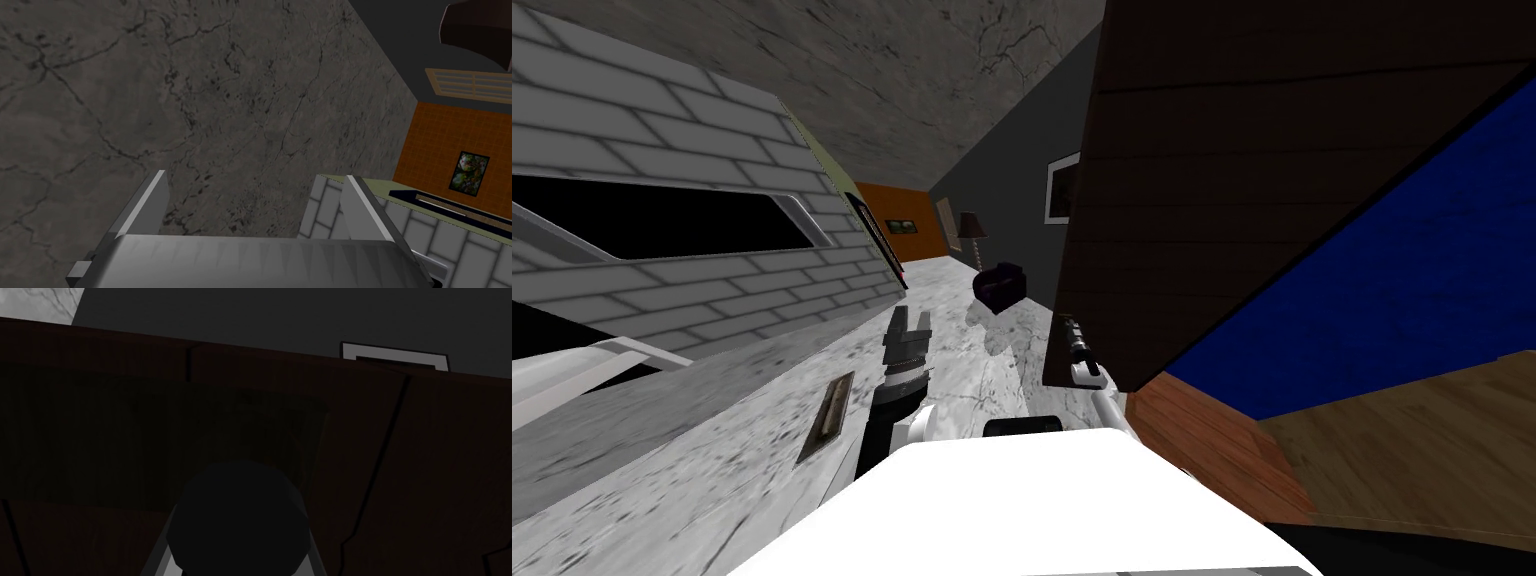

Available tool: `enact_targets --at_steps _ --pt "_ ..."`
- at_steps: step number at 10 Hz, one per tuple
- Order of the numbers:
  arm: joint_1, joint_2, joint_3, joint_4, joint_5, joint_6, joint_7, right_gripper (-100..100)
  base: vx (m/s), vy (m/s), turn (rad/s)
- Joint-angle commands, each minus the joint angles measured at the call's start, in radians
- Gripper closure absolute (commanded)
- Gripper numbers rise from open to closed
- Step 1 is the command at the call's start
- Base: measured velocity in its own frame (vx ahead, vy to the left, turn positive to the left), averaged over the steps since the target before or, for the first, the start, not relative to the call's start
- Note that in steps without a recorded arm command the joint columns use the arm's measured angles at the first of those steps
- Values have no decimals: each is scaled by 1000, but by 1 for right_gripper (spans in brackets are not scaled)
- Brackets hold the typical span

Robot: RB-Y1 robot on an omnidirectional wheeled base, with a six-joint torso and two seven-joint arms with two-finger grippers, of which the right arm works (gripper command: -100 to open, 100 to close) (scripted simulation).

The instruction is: Push the door open

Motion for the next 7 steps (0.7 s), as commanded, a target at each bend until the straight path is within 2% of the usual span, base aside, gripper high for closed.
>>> enact_targets --at_steps 1,7 --pt "-6 -2 -26 3 -4 -5 4 100 149 122 -78" --pt "-14 14 -78 12 -13 -3 14 100 156 92 -65"
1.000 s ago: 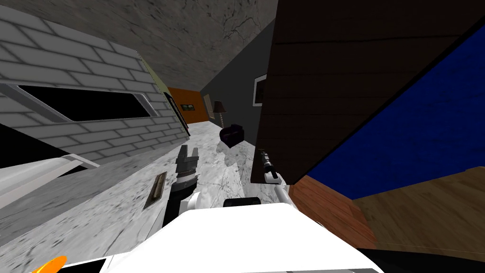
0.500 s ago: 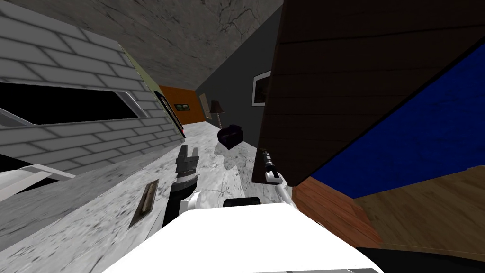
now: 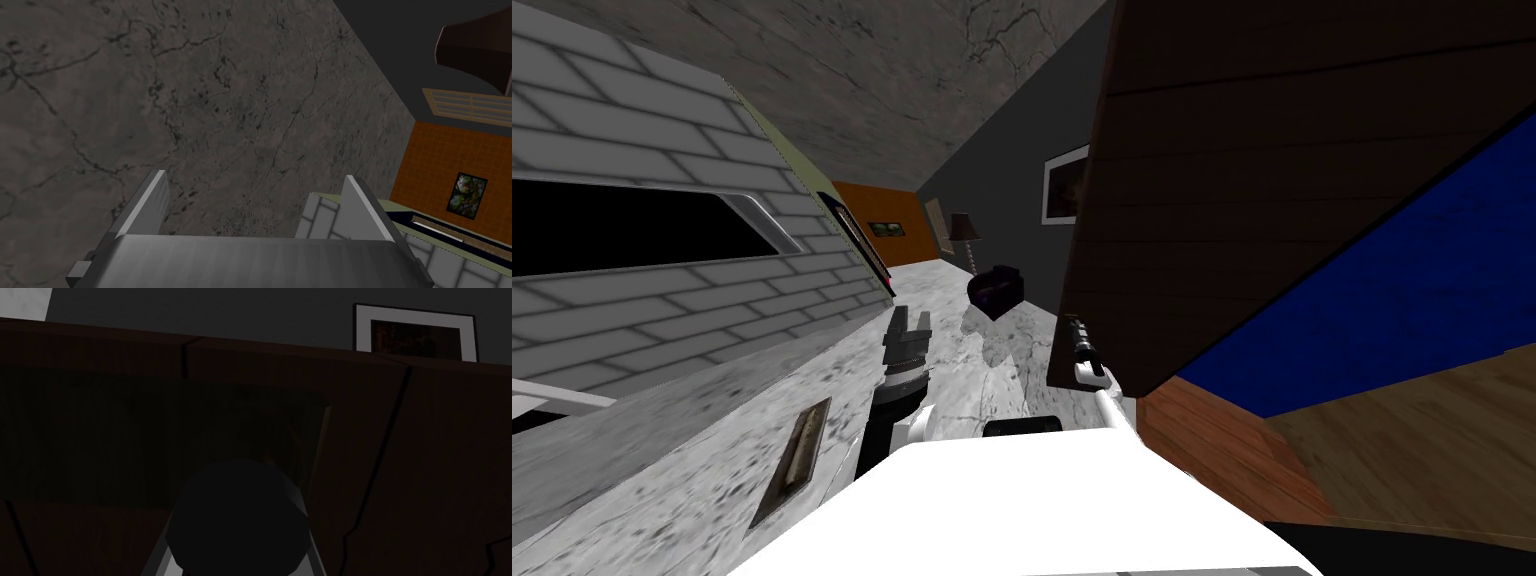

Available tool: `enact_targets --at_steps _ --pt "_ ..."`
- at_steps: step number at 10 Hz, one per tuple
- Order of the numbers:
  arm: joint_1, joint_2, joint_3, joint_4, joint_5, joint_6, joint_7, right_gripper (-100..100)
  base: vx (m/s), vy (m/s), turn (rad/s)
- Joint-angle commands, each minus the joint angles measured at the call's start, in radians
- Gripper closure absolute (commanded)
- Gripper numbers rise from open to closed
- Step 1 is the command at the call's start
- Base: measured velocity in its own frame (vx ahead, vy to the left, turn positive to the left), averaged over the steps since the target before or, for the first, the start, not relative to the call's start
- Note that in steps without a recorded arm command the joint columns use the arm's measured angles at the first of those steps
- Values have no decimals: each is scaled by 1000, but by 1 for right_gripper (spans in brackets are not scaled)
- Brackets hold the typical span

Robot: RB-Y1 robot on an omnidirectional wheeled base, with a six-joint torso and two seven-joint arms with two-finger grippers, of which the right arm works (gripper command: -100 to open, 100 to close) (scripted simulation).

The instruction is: Push the door open

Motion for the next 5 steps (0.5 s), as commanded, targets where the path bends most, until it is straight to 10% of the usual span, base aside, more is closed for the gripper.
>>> enact_targets --at_steps 1,5 --pt "-8 9 -8 1 -2 -2 2 100 158 100 -67" --pt "-5 -8 -42 6 -8 -2 7 100 144 53 -59"
